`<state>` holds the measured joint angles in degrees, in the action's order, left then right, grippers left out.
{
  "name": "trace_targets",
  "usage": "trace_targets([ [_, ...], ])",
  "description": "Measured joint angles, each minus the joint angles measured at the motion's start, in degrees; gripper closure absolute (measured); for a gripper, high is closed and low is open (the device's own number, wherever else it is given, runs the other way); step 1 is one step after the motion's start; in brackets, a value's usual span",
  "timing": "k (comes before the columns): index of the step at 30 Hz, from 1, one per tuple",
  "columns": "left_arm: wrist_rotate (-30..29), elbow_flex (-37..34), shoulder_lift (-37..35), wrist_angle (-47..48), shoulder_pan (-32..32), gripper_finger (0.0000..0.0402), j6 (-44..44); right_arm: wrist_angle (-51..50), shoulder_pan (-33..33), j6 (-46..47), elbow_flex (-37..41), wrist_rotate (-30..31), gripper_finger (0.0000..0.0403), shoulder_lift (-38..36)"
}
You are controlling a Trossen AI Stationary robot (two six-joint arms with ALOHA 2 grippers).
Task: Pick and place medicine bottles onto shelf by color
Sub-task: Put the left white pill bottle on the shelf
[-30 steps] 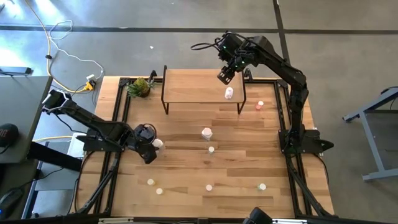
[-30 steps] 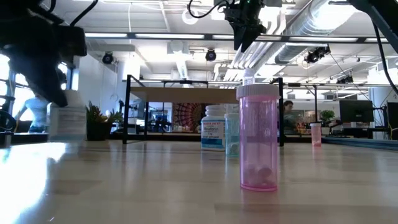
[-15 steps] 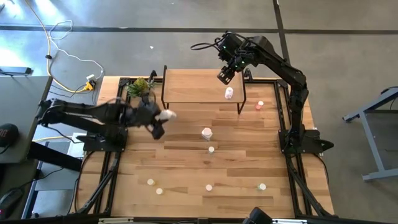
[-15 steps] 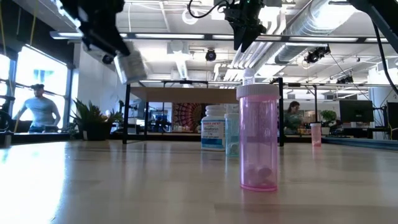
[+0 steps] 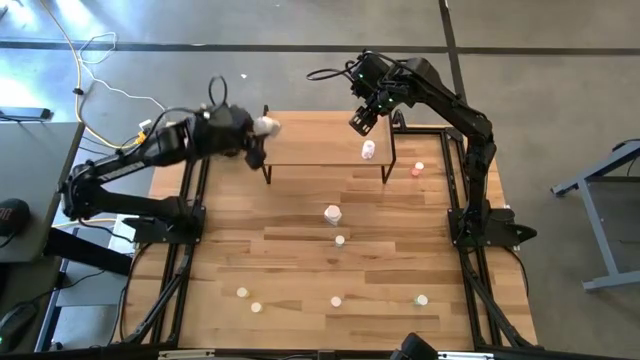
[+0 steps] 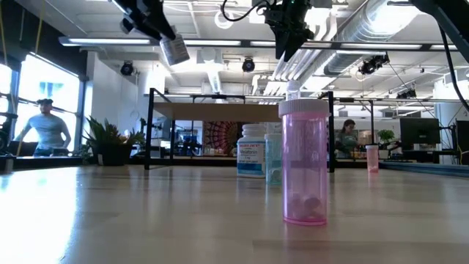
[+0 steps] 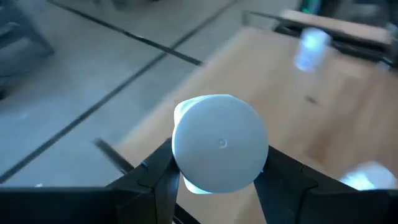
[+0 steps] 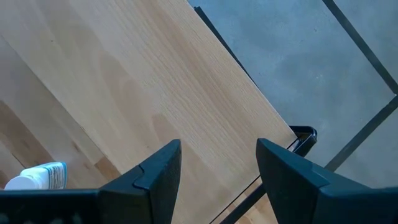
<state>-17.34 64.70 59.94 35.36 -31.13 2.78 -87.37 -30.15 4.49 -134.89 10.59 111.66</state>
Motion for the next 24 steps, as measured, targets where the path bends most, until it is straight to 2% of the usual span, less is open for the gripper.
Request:
trace_targets([
  [5,1.9,5.5,5.2,0.6,-6.1,0.0240,9.5,0.0,0.0,1.0,0.0,0.0,0.0204,0.0],
  [12,6.4,12.0,13.4,4.7,-9.1,0.0240,23.6,0.0,0.0,1.0,0.0,0.0,0.0204,0.0],
  [19,2.1,15.6,20.1,10.5,-9.4,0.0240,27.6,0.0,0.0,1.6,0.0,0.0,0.0204,0.0],
  [24,1.9,15.6,23.3,11.0,-9.4,0.0240,29.0,0.0,0.0,1.6,0.0,0.0,0.0204,0.0],
])
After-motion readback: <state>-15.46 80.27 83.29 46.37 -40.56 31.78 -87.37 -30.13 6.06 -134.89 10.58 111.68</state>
